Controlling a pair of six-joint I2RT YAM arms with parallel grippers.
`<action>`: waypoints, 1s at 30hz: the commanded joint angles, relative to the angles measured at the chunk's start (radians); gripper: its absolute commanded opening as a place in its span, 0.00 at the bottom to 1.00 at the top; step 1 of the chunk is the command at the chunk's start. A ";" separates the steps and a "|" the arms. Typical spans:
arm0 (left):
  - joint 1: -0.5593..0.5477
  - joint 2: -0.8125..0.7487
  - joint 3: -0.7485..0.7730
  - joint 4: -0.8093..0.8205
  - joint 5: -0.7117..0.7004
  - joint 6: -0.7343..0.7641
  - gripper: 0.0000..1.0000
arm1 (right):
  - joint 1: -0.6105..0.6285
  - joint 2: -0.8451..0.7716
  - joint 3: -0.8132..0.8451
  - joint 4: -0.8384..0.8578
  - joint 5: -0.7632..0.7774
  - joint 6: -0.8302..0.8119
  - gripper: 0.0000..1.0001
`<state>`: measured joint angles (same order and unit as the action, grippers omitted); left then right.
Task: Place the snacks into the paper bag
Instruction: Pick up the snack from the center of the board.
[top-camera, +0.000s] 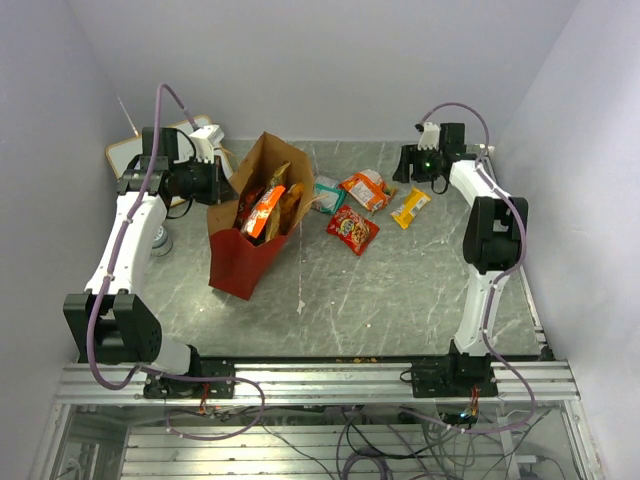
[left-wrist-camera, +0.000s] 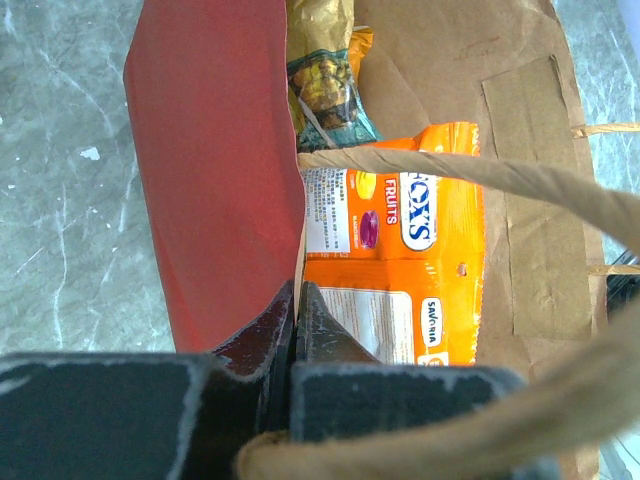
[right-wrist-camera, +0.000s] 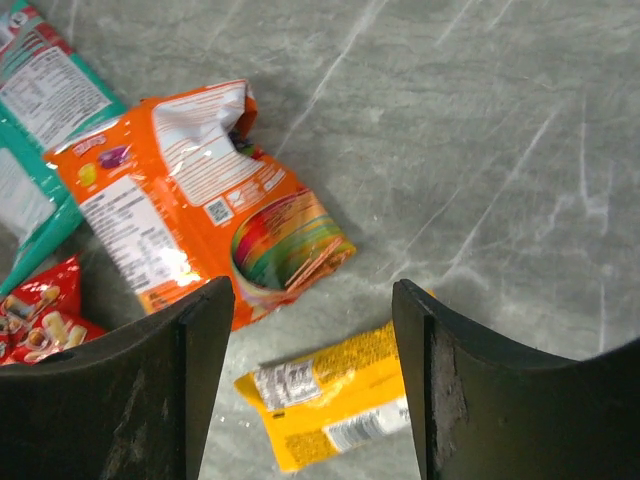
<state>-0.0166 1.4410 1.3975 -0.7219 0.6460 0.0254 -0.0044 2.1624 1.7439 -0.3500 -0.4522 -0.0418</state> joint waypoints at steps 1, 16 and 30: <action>0.001 -0.043 -0.004 0.051 0.016 -0.013 0.07 | 0.002 0.074 0.122 -0.025 0.003 0.034 0.64; 0.001 -0.044 -0.007 0.053 0.021 -0.013 0.07 | 0.000 0.213 0.183 -0.091 -0.001 0.072 0.55; 0.001 -0.045 -0.018 0.061 0.021 -0.008 0.07 | 0.000 0.252 0.137 -0.089 -0.062 0.122 0.52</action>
<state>-0.0166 1.4322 1.3846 -0.7105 0.6373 0.0212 -0.0029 2.3798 1.8988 -0.4389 -0.4885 0.0498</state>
